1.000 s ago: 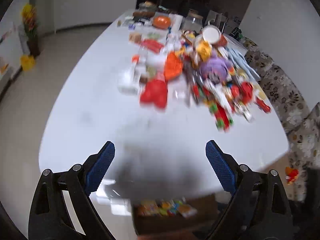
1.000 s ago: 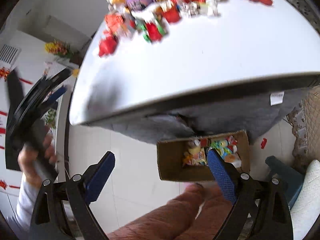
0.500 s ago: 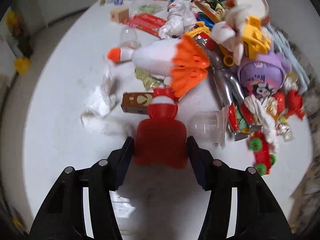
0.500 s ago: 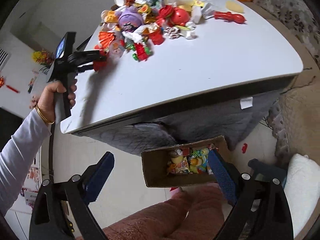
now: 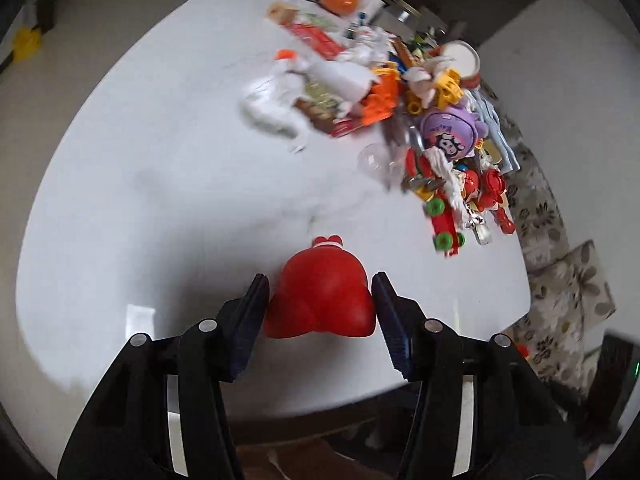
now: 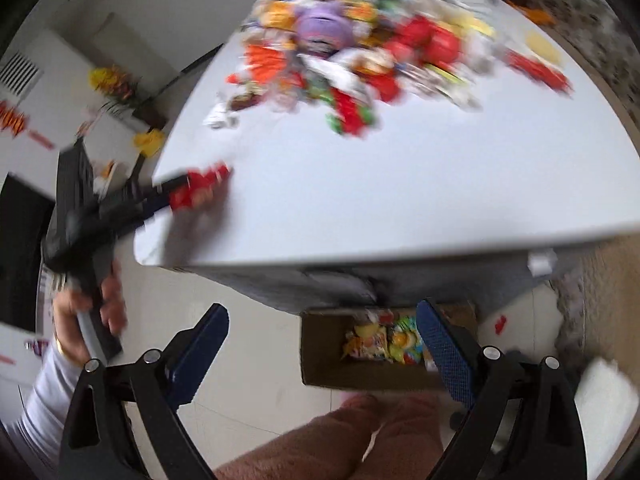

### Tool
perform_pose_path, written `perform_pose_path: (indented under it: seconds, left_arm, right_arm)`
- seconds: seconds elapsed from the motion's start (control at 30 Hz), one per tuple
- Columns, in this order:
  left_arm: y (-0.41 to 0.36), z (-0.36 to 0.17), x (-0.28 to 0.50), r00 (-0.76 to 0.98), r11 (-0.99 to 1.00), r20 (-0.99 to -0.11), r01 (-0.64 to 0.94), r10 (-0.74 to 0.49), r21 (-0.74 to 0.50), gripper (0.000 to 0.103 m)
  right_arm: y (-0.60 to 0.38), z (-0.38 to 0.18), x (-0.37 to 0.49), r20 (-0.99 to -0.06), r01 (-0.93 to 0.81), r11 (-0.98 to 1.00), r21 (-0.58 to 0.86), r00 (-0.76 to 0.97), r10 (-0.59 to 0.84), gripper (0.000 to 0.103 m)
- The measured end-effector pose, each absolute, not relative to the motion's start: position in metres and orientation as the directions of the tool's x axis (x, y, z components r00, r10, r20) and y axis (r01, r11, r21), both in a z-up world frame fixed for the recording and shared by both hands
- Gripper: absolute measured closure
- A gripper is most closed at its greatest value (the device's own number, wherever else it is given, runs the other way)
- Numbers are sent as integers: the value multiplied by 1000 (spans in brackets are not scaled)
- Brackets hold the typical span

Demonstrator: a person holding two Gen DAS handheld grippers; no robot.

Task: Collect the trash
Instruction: 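Grasp the red toy with the left tool while the right tool grasps white tissue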

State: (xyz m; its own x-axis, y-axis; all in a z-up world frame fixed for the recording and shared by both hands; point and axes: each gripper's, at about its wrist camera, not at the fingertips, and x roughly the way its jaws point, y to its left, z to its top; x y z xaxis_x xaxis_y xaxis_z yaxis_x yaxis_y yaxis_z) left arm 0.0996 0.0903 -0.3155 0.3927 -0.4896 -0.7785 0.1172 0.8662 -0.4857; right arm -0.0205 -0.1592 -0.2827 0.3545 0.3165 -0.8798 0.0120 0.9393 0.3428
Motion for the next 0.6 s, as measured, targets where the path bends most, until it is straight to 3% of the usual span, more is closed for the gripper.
perform_pose_path:
  seconds: [0.23,0.43,0.57,0.6]
  left_arm:
    - [140,-310,74,465,792,-705,-12,-536,-611,51]
    - [165,-312,57,521,678,-623,-111,-583,-727,51]
    - [174,-326,62,530,615,-601,-177,-598,-768,51]
    - [176,-329,62,531,594,-591,-191,-607,-781,51]
  right_arm:
    - [-64,-273,109,-855,-226,929,295,371,362,10]
    - [31,-313,215,-919,-340,938,64,347,188,12]
    - [61,-340,249,-935,-351,930,-112,353,21,35]
    - [66,-341,250,-925,-361,918,-163,380,-15,50]
